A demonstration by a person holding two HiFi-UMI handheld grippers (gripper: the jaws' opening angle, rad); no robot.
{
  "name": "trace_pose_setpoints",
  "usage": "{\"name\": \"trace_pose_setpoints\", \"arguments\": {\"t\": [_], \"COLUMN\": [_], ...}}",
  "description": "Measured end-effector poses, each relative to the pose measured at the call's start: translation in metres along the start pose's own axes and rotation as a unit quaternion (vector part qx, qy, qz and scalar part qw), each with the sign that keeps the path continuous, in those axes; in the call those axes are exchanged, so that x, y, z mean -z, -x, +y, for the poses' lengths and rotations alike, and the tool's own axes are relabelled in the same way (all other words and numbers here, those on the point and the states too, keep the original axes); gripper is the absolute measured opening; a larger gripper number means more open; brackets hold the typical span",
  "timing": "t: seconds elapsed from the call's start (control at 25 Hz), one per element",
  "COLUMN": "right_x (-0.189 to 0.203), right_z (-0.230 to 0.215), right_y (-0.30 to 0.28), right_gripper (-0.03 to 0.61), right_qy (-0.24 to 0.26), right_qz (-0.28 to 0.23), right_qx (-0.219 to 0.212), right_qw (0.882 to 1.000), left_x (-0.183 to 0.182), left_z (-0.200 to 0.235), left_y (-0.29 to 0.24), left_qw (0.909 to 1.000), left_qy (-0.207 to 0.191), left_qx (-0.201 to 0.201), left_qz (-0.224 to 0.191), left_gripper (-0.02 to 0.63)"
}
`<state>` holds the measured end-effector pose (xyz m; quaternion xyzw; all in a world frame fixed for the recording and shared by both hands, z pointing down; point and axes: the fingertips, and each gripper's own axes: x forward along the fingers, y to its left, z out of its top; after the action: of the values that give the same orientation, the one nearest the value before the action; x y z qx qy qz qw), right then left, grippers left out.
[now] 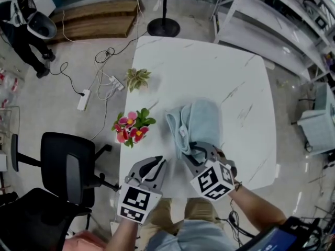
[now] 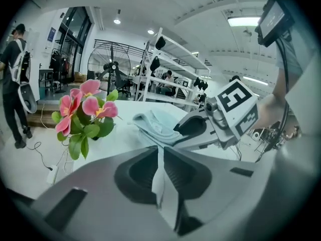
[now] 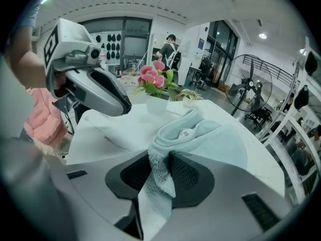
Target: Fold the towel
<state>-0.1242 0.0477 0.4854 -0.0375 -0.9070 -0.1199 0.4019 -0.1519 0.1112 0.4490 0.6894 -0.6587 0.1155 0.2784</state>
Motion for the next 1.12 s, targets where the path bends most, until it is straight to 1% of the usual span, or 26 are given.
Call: {"name": "trace_pose_setpoints", "arguments": {"t": [0.12,0.16,0.2,0.24,0.32,0.44,0.6,0.68,0.8,0.92,1.04,1.08,1.12], "right_x": [-0.005,-0.006,-0.006,-0.005,-0.005,-0.006,-0.006,-0.008,-0.008,0.001,0.015,0.017,0.015], "right_z": [0.005,0.006,0.006,0.006,0.007,0.012,0.013,0.012,0.015,0.024,0.037,0.042,0.046], "right_y": [0.008,0.010,0.011,0.011,0.013,0.020,0.032,0.038,0.042,0.031,0.010,0.008,0.011], "right_gripper": [0.149,0.149,0.122,0.039,0.034,0.032,0.032,0.032,0.031,0.031,0.035,0.051,0.085], "right_qy": [0.002,0.006,0.012,0.017,0.029,0.051,0.053,0.060,0.087,0.099,0.098,0.096,0.091], "right_qz": [-0.026,-0.032,-0.036,-0.038,-0.044,-0.052,-0.072,-0.084,-0.088,-0.068,-0.038,-0.033,-0.031], "right_qx": [-0.011,-0.013,-0.012,-0.008,-0.009,-0.025,-0.040,-0.045,-0.057,-0.089,-0.131,-0.148,-0.170], "right_qw": [1.000,0.999,0.999,0.999,0.999,0.997,0.995,0.994,0.991,0.989,0.986,0.984,0.981], "left_x": [-0.015,-0.021,-0.027,-0.032,-0.039,-0.044,-0.044,-0.046,-0.052,-0.047,-0.030,-0.026,-0.023], "left_z": [0.000,0.001,0.003,0.006,0.013,0.020,0.027,0.031,0.034,0.029,0.027,0.027,0.027], "left_y": [-0.014,-0.020,-0.026,-0.032,-0.043,-0.059,-0.080,-0.088,-0.098,-0.101,-0.098,-0.096,-0.094], "left_qw": [0.9998,0.9997,0.9995,0.9993,0.9987,0.9977,0.9961,0.9954,0.9956,0.9961,0.9946,0.9938,0.9931], "left_qy": [0.010,0.014,0.020,0.026,0.041,0.059,0.081,0.087,0.085,0.084,0.098,0.104,0.110], "left_qx": [0.005,0.006,0.006,0.004,-0.002,-0.014,-0.024,-0.029,-0.032,-0.028,-0.035,-0.038,-0.040], "left_qz": [-0.015,-0.020,-0.024,-0.028,-0.031,-0.030,-0.026,-0.026,-0.023,-0.008,0.004,0.006,0.007], "left_gripper": [0.040,0.041,0.041,0.041,0.043,0.051,0.061,0.065,0.074,0.074,0.072,0.072,0.073]}}
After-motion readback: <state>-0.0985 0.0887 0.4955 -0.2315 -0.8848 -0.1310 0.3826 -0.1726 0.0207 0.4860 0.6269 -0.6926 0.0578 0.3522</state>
